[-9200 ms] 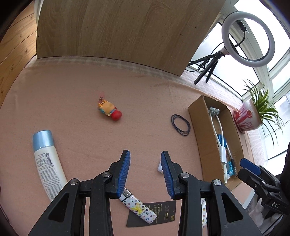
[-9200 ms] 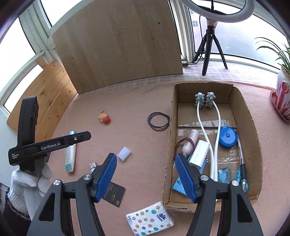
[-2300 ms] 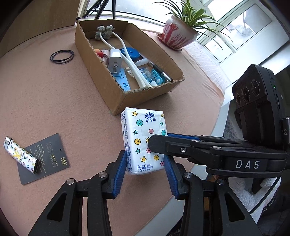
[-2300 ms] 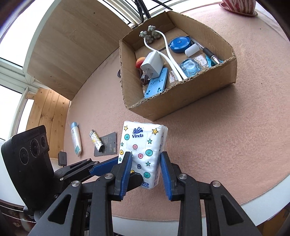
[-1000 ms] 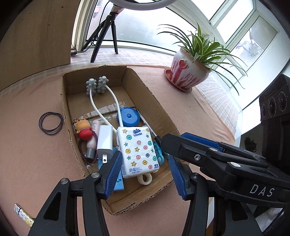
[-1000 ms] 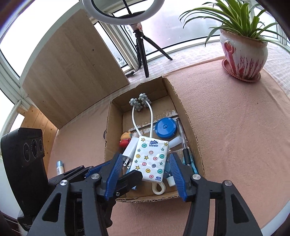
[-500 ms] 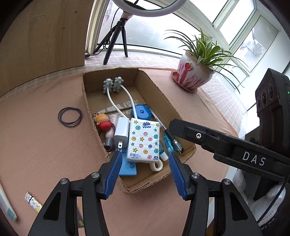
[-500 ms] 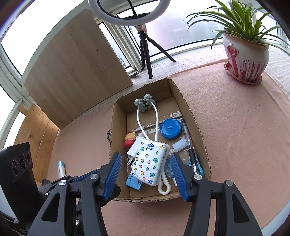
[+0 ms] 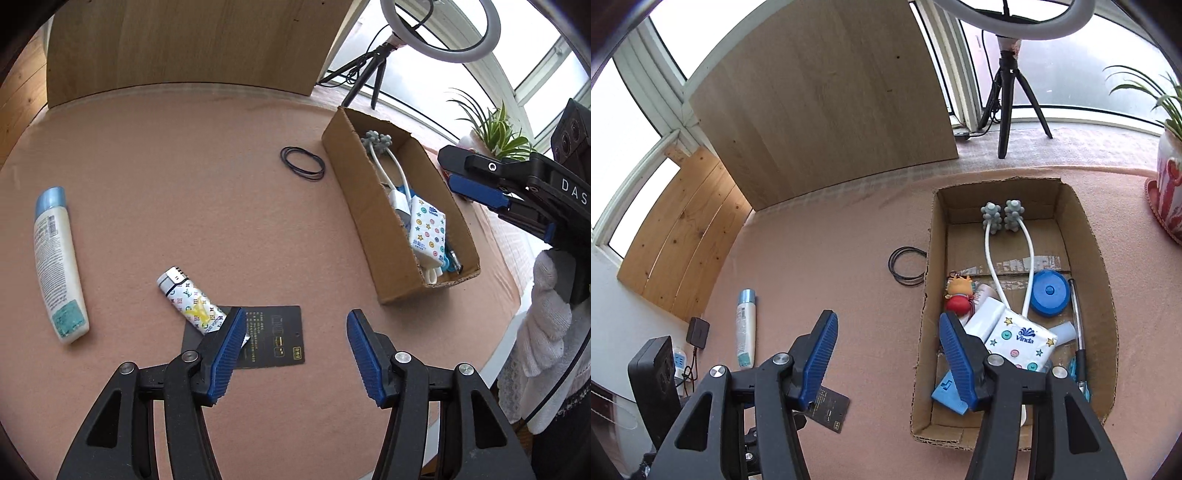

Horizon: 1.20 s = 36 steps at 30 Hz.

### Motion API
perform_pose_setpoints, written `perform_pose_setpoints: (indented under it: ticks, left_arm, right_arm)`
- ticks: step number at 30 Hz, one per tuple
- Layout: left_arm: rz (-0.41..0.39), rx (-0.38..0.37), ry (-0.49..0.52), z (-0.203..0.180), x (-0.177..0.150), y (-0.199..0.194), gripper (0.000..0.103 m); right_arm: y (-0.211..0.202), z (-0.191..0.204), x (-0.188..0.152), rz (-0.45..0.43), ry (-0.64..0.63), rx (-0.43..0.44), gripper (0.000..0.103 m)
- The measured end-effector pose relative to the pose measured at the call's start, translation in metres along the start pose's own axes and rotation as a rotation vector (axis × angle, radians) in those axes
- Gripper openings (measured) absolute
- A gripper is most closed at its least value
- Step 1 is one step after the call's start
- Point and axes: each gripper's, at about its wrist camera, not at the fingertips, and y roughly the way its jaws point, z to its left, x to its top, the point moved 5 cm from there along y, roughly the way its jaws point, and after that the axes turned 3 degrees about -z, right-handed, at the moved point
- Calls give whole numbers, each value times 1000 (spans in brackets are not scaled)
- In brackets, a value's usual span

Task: Organize objects
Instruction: 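Grasp the dark blue rubber band with the right tool while the left tool approaches the lighter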

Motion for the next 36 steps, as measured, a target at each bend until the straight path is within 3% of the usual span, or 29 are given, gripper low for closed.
perform_pose_setpoints:
  ticks: [7,18,26,33,36]
  left_arm:
    - [25,17,-74,39,-14,-4,60]
    - [24,21,-143,68,-23,-12,60]
    - [2,5,-182,83,-22,-19,60]
    - [-7,-12,-205,88,-22,-21,60]
    - [-12,-14,-215,90,-22,-21,60]
  right_arm:
    - [63,27,29,127,-59,-3,53]
    - [164,25,41,316,-138,-183,53]
    - [183,38,45,372,-245,-249,48]
    - [194,37,34,449,-294,-303,29]
    - [194,33,33,452,-274,-291,27]
